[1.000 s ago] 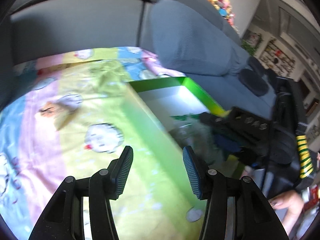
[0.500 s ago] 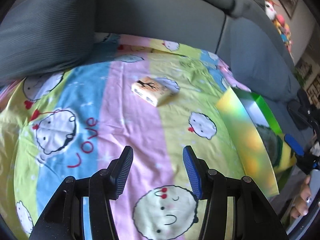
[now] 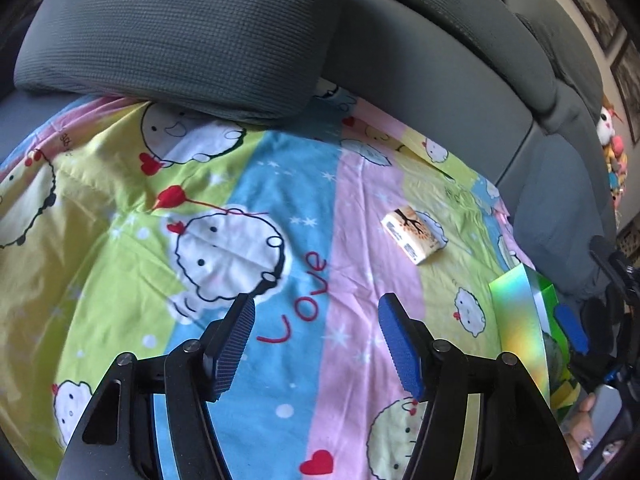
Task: Organize objects
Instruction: 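Move the right gripper to the tissue pack with orange tree print, then close the right gripper around the tissue pack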
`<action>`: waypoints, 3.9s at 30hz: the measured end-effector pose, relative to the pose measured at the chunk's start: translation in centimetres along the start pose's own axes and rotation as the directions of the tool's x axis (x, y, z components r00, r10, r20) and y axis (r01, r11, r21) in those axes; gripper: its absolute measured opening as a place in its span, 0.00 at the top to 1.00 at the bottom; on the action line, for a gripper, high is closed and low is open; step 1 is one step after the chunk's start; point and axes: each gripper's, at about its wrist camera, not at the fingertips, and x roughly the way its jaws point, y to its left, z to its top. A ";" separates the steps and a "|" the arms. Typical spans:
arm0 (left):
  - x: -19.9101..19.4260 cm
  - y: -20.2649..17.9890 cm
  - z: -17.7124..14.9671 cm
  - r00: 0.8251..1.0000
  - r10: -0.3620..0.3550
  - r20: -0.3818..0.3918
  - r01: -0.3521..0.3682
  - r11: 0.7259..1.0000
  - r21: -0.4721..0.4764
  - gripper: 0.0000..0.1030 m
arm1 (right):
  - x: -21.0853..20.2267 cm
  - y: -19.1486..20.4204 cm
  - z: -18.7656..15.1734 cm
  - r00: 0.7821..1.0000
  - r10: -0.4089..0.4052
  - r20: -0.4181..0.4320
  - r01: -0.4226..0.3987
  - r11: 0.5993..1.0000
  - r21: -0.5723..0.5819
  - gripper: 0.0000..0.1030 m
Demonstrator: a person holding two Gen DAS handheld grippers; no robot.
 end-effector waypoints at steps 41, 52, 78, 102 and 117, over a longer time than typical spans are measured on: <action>0.4 6.9 2.3 0.999 0.012 -0.037 -0.019 0.979 -0.203 0.37 | 19.6 1.0 0.6 0.840 -0.477 -0.260 0.461 0.879 -0.124 0.08; 0.8 7.2 2.9 0.999 0.010 -0.050 -0.020 0.978 -0.208 0.37 | 25.2 1.0 0.3 0.774 -0.571 -0.273 0.525 0.820 -0.229 0.18; 1.8 2.1 1.0 0.994 0.071 -0.088 -0.077 0.995 -0.064 0.37 | 11.0 2.8 -9.4 0.806 -0.328 -0.492 0.091 0.891 -0.445 0.17; 4.8 -3.4 -1.6 0.969 -0.055 -0.240 0.071 0.996 0.057 0.37 | 6.2 -2.1 -4.9 0.892 -0.109 -0.438 0.057 0.990 -0.131 0.22; 7.0 -3.9 -3.1 0.927 -0.098 -0.363 0.134 0.988 0.075 0.37 | 8.4 -4.0 -5.7 0.854 0.038 -0.520 -0.001 0.997 0.072 0.44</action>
